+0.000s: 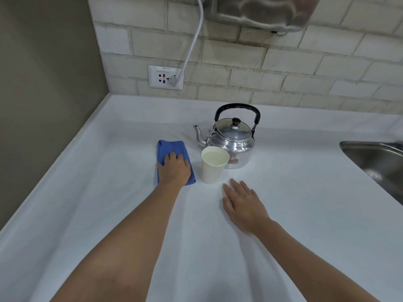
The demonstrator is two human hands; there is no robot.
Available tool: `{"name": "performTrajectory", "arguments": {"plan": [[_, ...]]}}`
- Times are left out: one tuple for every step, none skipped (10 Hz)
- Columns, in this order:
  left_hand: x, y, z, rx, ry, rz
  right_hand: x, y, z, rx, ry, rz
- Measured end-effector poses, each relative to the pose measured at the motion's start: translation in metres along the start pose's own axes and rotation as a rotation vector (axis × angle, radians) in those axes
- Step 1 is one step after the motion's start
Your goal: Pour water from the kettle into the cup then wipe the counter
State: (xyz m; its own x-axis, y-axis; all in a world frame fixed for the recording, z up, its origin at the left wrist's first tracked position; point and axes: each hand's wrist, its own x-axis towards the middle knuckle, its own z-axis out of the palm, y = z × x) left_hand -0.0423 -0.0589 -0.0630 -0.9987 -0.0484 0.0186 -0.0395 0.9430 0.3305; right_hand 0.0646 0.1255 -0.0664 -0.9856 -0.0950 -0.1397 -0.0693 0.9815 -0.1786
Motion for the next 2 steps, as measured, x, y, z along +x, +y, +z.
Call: {"name": "performTrajectory", "arguments": {"plan": [[-0.019,-0.002,-0.009,-0.035,-0.021,-0.010,-0.004,0.002,-0.012,-0.003,-0.048,0.002],[-0.027,-0.003,-0.018,-0.040,0.044,-0.021,-0.004,0.000,-0.025,-0.017,0.014,0.041]]}}
